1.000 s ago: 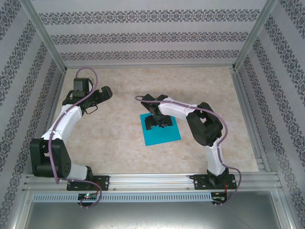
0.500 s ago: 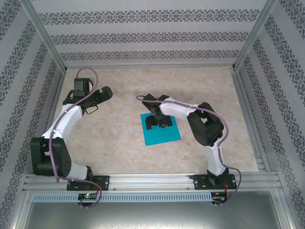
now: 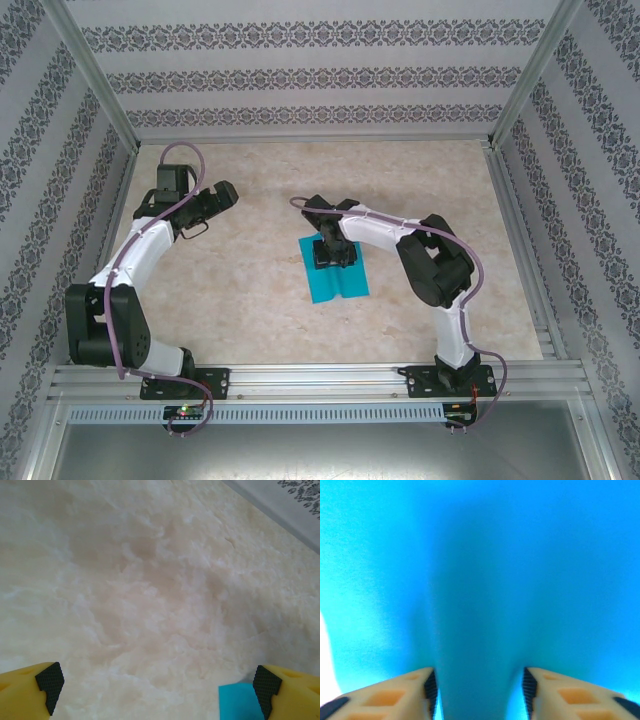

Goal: Fold a paper plane with a square sheet of paper (pick it up from the middle)

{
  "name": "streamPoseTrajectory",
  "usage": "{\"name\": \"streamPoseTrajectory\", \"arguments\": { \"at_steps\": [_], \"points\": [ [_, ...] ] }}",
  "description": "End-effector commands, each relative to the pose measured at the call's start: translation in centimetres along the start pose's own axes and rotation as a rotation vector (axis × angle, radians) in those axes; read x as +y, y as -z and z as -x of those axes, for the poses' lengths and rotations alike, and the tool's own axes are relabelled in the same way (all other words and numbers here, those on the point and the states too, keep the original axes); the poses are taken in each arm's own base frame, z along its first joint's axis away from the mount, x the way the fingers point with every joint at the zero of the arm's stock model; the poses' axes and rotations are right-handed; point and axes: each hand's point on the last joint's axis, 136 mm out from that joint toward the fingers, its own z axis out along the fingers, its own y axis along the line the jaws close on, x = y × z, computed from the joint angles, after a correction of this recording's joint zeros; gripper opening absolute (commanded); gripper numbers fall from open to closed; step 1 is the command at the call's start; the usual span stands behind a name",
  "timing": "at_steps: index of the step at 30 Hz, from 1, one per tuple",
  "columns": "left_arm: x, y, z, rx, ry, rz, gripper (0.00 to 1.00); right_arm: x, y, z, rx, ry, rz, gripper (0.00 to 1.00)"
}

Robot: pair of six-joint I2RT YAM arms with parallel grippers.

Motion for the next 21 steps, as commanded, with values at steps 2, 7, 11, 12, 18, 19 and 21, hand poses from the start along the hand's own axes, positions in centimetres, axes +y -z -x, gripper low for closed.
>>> {"name": "streamPoseTrajectory", "arguments": {
  "at_steps": [2,7,11,12,18,19,21],
  "points": [
    [-0.6,-1.9,-4.0,0.134,0.141,-0.112,1.0,5.7,2.3,1.0,-0.038,-0.028,0.322,0.42],
    [-2.0,-2.9,-7.0,0.226,0.18,-0.238,0.98,10.7,7.5,2.6,-0.105,-0.022,0.644,0.35],
    [-3.3,-3.2,-8.8,0.271,0.224,-0.342,0.93,11.7,9.3,3.4,-0.116,-0.066,0.808,0.34],
    [-3.8,-3.3,-9.3,0.285,0.231,-0.375,0.92,11.7,9.3,3.6,-0.115,-0.086,0.844,0.34],
    [-5.9,-4.5,-12.1,0.358,0.253,-0.465,0.84,9.5,6.5,4.1,-0.077,-0.206,0.87,0.35],
    [-6.1,-4.8,-12.5,0.365,0.257,-0.471,0.82,9.0,5.8,3.9,-0.071,-0.215,0.847,0.35],
    [-6.4,-5.2,-13.2,0.379,0.268,-0.49,0.76,8.4,4.8,3.7,-0.06,-0.222,0.808,0.35]
  ]
}}
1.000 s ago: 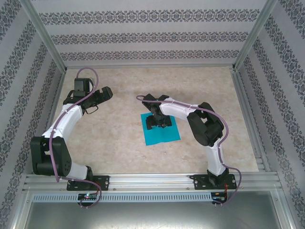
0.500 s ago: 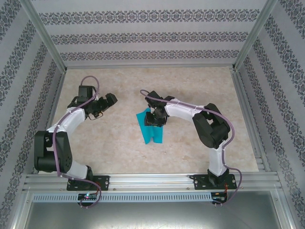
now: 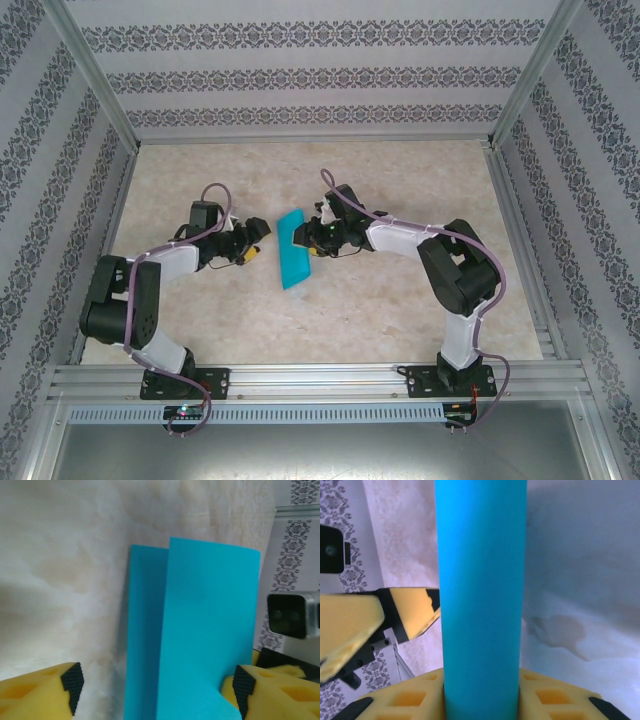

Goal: Fold a paper plane with a square sheet of paper (pick it up from the middle)

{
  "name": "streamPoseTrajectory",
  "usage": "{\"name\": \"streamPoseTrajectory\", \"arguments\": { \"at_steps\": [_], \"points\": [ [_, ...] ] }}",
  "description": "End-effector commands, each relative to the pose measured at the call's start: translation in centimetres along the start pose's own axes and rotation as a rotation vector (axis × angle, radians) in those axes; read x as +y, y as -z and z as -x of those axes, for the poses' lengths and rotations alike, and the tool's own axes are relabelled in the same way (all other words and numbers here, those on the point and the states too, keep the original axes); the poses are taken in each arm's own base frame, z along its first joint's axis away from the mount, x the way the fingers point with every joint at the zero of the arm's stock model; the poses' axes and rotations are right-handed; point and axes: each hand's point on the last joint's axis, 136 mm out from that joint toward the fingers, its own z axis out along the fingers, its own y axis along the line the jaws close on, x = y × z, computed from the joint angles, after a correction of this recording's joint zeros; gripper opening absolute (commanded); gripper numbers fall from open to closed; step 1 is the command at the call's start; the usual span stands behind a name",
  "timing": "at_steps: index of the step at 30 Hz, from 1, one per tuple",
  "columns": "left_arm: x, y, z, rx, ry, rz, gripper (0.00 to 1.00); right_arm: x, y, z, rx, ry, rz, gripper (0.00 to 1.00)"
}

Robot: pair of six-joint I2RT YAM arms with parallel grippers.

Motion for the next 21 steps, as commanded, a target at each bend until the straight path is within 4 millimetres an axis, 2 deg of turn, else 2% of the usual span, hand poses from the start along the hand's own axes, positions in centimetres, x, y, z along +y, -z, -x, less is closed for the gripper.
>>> {"name": "streamPoseTrajectory", "arguments": {
  "at_steps": [1,5,10,21],
  "points": [
    [-2.0,-1.1,-0.4,0.017,-0.008,-0.114,0.73,-1.0,-0.6,-0.1,0.015,-0.02,-0.007,0.36],
    [-1.9,-2.3,-1.1,0.052,0.005,-0.131,0.62,-1.6,-0.9,-0.3,0.027,-0.031,-0.004,0.38],
    [-0.8,-3.5,-1.5,0.074,0.057,-0.143,0.48,-1.6,-0.9,-0.2,0.03,-0.048,0.027,0.39],
    [-0.5,-4.5,-1.9,0.103,0.086,-0.215,0.38,-1.8,-0.8,-0.3,0.037,-0.089,0.077,0.39]
  ]
}}
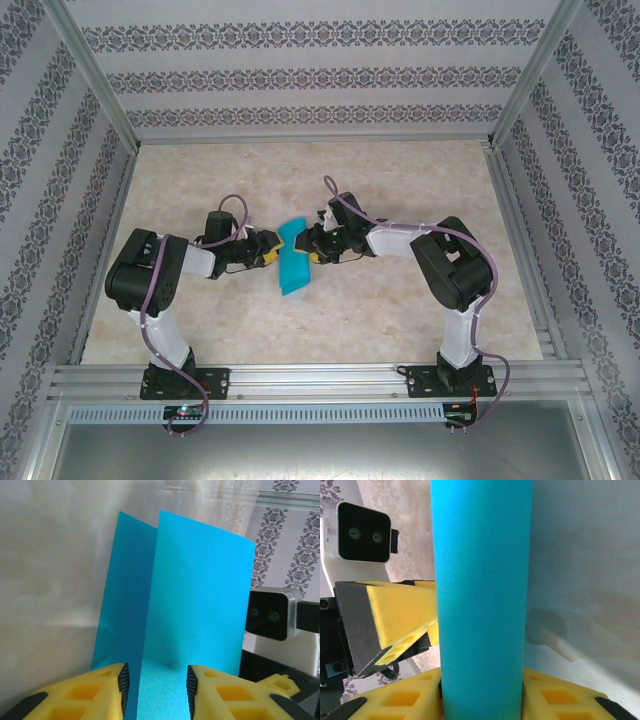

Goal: Fold a paper plane with a square sheet of paper (pick it up from the middle)

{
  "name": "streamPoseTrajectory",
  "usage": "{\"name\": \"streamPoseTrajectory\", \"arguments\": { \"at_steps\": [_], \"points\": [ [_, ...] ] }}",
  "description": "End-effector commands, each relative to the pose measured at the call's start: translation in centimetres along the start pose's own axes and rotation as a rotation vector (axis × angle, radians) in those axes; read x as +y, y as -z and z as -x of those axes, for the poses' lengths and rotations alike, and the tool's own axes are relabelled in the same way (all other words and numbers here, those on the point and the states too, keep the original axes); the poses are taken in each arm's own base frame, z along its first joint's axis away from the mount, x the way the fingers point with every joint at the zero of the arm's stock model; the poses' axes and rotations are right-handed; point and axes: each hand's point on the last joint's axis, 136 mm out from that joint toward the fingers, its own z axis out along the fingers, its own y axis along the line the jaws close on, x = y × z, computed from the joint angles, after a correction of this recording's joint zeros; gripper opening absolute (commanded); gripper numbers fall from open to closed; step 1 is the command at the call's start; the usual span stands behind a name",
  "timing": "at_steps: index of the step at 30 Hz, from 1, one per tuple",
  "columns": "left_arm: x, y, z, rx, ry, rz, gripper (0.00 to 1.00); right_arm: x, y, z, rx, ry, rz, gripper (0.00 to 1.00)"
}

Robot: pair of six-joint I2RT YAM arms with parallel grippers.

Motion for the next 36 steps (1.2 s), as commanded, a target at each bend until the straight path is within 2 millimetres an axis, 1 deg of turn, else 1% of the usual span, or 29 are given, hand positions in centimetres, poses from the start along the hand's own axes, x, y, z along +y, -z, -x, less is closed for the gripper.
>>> {"name": "streamPoseTrajectory", "arguments": {
  "at_steps": [1,18,20,26,29,34,36],
  "points": [
    [-1.3,-0.3,-0.4,0.019,-0.036,-0.076,0.37,-0.1,0.1,0.3,0.003,-0.019,0.033,0.39],
    [-1.9,-0.2,-0.9,0.024,-0.096,-0.133,0.24,-0.7,0.4,0.2,0.001,-0.053,0.047,0.42],
    [-1.5,-0.2,-0.9,0.023,-0.096,-0.122,0.21,-0.8,0.5,0.2,-0.003,-0.054,0.044,0.42],
    [-1.2,-0.2,-1.1,0.021,-0.1,-0.115,0.1,-1.2,0.6,0.0,-0.005,-0.06,0.028,0.44],
    [-0.7,-0.2,-1.1,0.014,-0.102,-0.086,0.05,-1.5,1.0,0.0,-0.012,-0.052,-0.001,0.47],
    [-0.1,0.1,-1.5,0.022,-0.117,-0.051,0.01,-1.0,2.1,-0.5,-0.003,0.006,-0.046,0.58],
    [0.1,0.1,-1.7,0.025,-0.121,-0.038,0.0,-1.1,2.7,-0.6,-0.008,0.022,-0.078,0.61]
  ]
}}
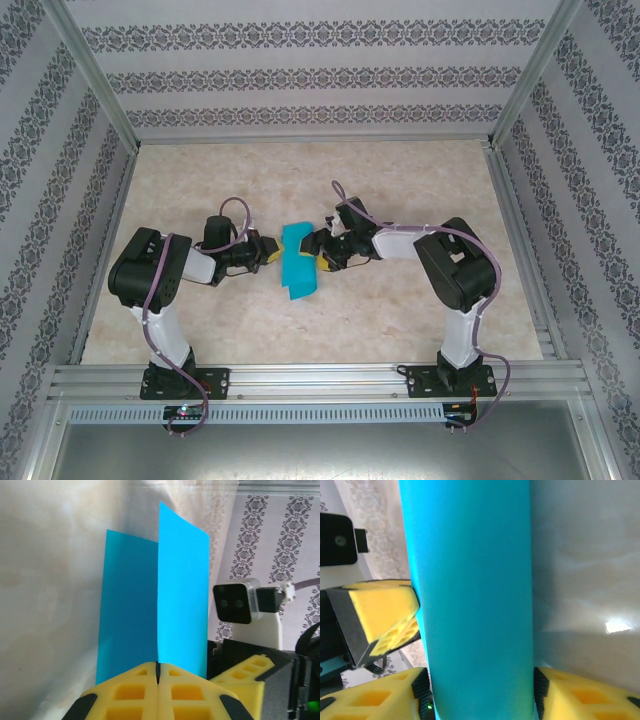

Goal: Fold a paper plane with a square sheet of paper (pick it up from the middle)

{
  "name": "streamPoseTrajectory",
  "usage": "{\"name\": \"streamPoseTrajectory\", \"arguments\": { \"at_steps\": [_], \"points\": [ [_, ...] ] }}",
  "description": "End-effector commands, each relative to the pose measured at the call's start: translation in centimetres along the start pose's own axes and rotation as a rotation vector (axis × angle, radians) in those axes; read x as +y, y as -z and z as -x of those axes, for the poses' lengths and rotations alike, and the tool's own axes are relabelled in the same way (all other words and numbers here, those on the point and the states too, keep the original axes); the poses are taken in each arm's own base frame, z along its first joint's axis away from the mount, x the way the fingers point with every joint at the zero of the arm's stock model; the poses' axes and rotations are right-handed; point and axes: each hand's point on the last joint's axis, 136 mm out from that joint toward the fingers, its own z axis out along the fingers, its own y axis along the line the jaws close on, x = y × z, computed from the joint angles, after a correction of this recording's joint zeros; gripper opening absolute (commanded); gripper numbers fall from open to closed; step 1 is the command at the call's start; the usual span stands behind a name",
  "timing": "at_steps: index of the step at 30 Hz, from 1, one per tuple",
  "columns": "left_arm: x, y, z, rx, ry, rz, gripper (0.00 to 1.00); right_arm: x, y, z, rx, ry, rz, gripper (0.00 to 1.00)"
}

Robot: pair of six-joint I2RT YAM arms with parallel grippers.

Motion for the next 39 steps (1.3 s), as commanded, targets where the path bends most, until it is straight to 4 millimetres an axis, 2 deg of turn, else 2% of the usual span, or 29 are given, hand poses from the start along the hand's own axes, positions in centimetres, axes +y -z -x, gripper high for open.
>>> {"name": "streamPoseTrajectory", "arguments": {
  "at_steps": [1,6,16,30,35,39],
  "points": [
    [0.2,0.1,-1.0,0.018,-0.052,0.025,0.0,1.0,2.0,0.2,-0.025,0.072,-0.049,0.62],
    [0.2,0.0,-1.4,0.028,-0.054,0.029,0.0,0.3,2.8,0.3,-0.029,0.104,-0.13,0.66],
    [0.6,-0.5,-2.3,0.047,-0.062,0.059,0.0,-1.5,2.0,0.3,0.025,0.13,-0.236,0.66],
    [1.4,-0.3,-2.1,0.04,-0.076,0.132,0.0,-2.2,-0.1,0.0,0.075,0.129,-0.26,0.55],
    [1.1,-0.2,-1.8,0.036,-0.082,0.151,0.02,-3.5,-0.5,-0.2,0.084,0.118,-0.318,0.49],
    [0.3,0.0,-1.4,0.025,-0.081,0.166,0.1,-5.6,-0.5,-0.4,0.077,0.103,-0.417,0.47]
  ]
}}
